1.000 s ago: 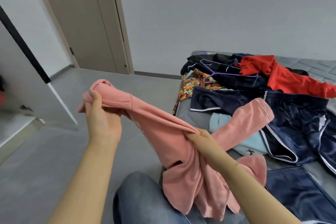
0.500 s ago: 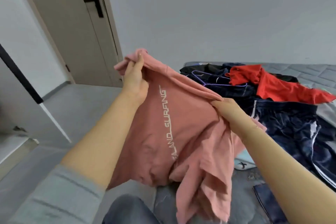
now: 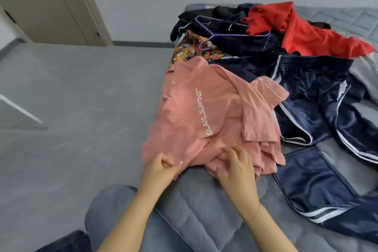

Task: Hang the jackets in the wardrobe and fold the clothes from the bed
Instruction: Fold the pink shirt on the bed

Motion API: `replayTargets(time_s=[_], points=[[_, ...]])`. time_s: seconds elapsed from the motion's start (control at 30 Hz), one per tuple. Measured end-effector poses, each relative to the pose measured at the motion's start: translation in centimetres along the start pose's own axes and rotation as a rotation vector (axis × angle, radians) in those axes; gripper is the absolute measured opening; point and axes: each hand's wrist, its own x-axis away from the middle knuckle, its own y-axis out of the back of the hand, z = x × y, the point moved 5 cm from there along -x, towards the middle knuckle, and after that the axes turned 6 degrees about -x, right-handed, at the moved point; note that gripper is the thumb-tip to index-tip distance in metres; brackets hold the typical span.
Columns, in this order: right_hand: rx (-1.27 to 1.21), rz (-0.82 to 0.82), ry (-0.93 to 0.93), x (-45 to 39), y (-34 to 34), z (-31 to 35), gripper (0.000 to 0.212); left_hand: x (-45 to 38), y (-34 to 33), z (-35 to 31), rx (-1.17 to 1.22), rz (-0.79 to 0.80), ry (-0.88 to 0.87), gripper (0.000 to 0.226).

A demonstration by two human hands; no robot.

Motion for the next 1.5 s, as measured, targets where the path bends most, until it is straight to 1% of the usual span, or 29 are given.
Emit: replayTargets(time_s=[0.07,0.1,0.2,0.23,0.3,0.37,0.43,0.53,0.6,0.67,0.73,0.77,0.8,0.83,0.9,0.93,0.97,1.0,1.03,1.07,1.1,1.13,1.17,1.27,1.3,1.33,1.4,1.47,1.5], points=[[0.112,-0.061,-0.046,2.2,-1.1,-2.2,0.071,1.9,-0.2,2.3,-0.091,-0.011,0.051,0.038],[0.151,-0.067,-0.066,2.8,-1.4,-3.0,0.075,2.4,-0.6,3.0,-0.156,0.021,0.069,0.044],[0.188,-0.083,-0.045,2.2,-1.6,-4.2,0.068,2.5,-2.4,2.6,-0.342,0.113,-0.001,0.070],[0.191,-0.096,-0.024,1.7,-1.4,-4.3,0.064,2.2,-2.9,1.7,-0.391,0.096,-0.066,0.069],[0.180,-0.154,0.026,0.8,-0.6,-4.2,0.051,1.6,-2.9,-0.8,-0.435,-0.013,-0.204,0.048],[0.133,-0.236,0.079,-0.1,0.8,-4.2,0.039,0.4,-1.9,-3.2,-0.333,-0.134,-0.289,0.024],[0.047,-0.282,0.136,-1.3,2.7,-4.4,0.032,-1.3,0.3,-5.2,-0.070,-0.238,-0.313,0.014],[-0.122,-0.356,0.215,-2.9,5.9,-4.4,0.023,-3.8,5.3,-7.5,0.313,-0.399,-0.271,0.022],[-0.182,-0.367,0.182,-3.4,7.0,-4.5,0.027,-5.1,7.0,-8.8,0.367,-0.427,-0.243,0.026],[-0.141,-0.274,0.182,-2.9,6.4,-4.2,0.028,-5.9,6.6,-9.3,0.477,-0.342,-0.193,0.030],[-0.081,-0.161,0.148,-1.3,4.5,-4.5,0.011,-5.5,4.1,-8.2,0.686,-0.173,-0.039,0.042],[-0.117,-0.147,0.090,-0.2,3.5,-5.2,0.011,-5.1,2.6,-7.1,0.730,-0.073,0.034,0.039],[-0.218,-0.168,-0.006,1.1,2.7,-6.1,0.018,-4.3,1.1,-6.0,0.725,0.038,0.078,0.035],[-0.357,-0.226,-0.126,2.4,2.2,-7.1,0.026,-3.4,-0.3,-4.8,0.723,0.154,0.083,0.040],[-0.576,-0.376,-0.352,4.0,2.0,-9.0,0.039,-1.6,-2.5,-2.2,0.636,0.340,0.032,0.059],[-0.627,-0.420,-0.427,4.1,2.1,-9.7,0.044,-0.6,-3.5,-1.1,0.485,0.398,-0.004,0.070],[-0.642,-0.437,-0.461,3.8,2.4,-10.1,0.049,0.1,-4.3,-0.1,0.284,0.417,-0.051,0.071],[-0.628,-0.434,-0.452,3.0,2.8,-10.1,0.055,0.3,-4.8,0.7,0.064,0.351,-0.114,0.056],[-0.598,-0.419,-0.418,2.0,3.2,-9.8,0.060,0.1,-4.8,0.6,-0.060,0.236,-0.180,0.034],[-0.575,-0.393,-0.392,0.8,3.5,-9.5,0.065,0.1,-4.5,0.0,-0.089,0.117,-0.230,0.021],[-0.567,-0.366,-0.388,-0.4,3.6,-9.2,0.068,-0.2,-4.1,-0.8,-0.062,0.007,-0.283,0.018],[-0.563,-0.347,-0.407,-1.6,3.7,-9.0,0.070,-0.3,-3.5,-1.9,0.008,-0.079,-0.309,0.018],[-0.566,-0.335,-0.441,-2.6,3.8,-9.0,0.064,-0.4,-2.5,-3.0,0.106,-0.143,-0.318,0.017],[-0.549,-0.370,-0.455,-5.2,5.0,-8.6,0.021,-0.7,1.7,-7.1,0.304,-0.252,-0.360,0.026],[-0.560,-0.398,-0.419,-5.7,5.8,-8.1,0.016,-0.6,3.5,-8.8,0.330,-0.288,-0.405,0.028],[-0.606,-0.426,-0.388,-6.2,6.8,-7.9,0.018,-0.3,5.1,-10.6,0.377,-0.300,-0.443,0.026],[-0.854,-0.495,-0.370,-6.8,9.1,-7.6,0.023,0.3,8.1,-13.6,0.583,-0.283,-0.490,0.018],[-1.118,-0.587,-0.374,-7.3,11.7,-8.0,0.012,0.4,10.8,-15.1,0.884,-0.218,-0.441,0.016],[-1.171,-0.642,-0.379,-7.4,13.2,-8.5,0.007,0.2,12.0,-15.0,0.975,-0.189,-0.382,0.017]])
